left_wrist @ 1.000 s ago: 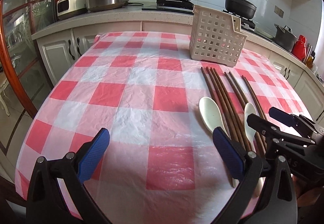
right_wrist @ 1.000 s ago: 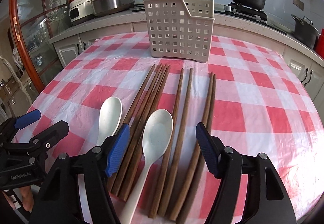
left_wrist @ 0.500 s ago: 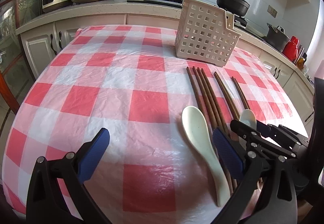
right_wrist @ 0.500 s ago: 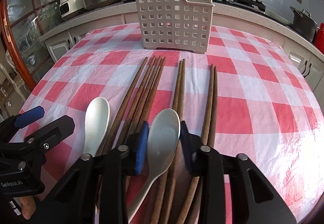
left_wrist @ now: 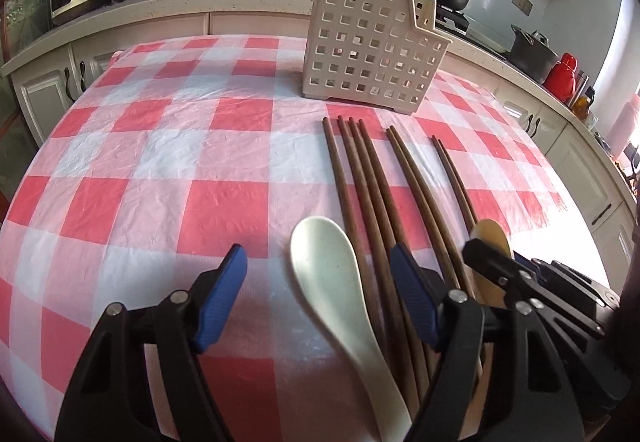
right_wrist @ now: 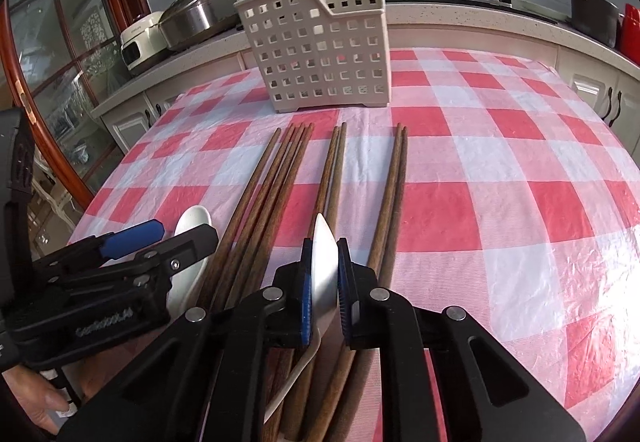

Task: Organize utensils
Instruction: 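Close the right gripper on the white spoon handle and lift it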

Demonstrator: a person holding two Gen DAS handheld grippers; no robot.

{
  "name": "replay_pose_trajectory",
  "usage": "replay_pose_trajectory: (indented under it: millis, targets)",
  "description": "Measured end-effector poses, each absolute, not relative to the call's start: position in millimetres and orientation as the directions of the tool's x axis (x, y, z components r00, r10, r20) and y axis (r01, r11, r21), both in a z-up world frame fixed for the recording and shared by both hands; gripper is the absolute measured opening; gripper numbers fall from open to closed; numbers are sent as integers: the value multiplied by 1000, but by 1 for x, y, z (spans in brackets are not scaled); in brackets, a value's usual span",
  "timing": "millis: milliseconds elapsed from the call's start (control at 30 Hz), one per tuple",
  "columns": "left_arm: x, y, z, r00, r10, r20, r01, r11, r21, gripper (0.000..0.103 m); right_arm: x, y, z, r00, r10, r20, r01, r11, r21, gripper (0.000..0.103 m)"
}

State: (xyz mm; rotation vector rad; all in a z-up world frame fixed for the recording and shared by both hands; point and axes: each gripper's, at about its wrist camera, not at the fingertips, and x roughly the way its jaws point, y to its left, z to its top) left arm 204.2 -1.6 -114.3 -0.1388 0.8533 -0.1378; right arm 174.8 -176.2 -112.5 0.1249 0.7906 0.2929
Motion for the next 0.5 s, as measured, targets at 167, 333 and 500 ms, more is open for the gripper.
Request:
replay_pose_trajectory:
  millis: [167,333,500]
  targets:
    - [216,-1,-118,622,-201,-757,55,975,-214,55,174,-182,-111,679,319,-661,-221,948,230,14]
    - [223,-16,-119,612,-153,-776,44,986,-159,42,172,-184,-110,685,333,-648,-236,943,235,14]
    - [221,-15,-119,605,-161,-780,28,983,-181,31,171,-194,-108,696,336,-635,-233,942,243,14]
